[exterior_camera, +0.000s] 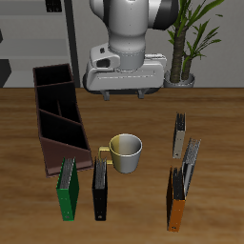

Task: Place the black book into the right desk caddy's back compartment

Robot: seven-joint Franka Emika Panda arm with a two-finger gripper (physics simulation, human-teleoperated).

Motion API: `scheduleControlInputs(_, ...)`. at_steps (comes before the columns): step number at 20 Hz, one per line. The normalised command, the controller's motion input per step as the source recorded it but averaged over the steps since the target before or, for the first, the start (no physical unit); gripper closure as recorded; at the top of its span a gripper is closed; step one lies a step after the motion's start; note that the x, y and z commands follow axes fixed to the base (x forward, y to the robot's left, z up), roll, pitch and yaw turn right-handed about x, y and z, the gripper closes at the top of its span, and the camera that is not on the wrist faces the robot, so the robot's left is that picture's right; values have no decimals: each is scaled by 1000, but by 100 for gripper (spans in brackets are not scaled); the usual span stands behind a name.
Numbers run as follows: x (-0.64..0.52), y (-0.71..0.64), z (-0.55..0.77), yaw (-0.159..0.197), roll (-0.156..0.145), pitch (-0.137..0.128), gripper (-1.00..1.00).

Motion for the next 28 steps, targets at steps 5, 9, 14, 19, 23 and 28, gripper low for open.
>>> scheduleControlInputs(5, 269, -20, 43, 13, -8, -29, -100)
scheduleControlInputs(9, 313, -124, 23, -1, 4, 18, -100)
scheduleControlInputs(14, 226, -127, 17, 13, -10, -2, -100)
scheduleControlInputs(19, 279, -257, 43, 3, 6, -6, -100)
scheduleControlInputs(23, 191, -216, 26, 37, 45, -13, -100)
scheduleControlInputs(28, 125, -244, 14, -8, -6, -18, -100)
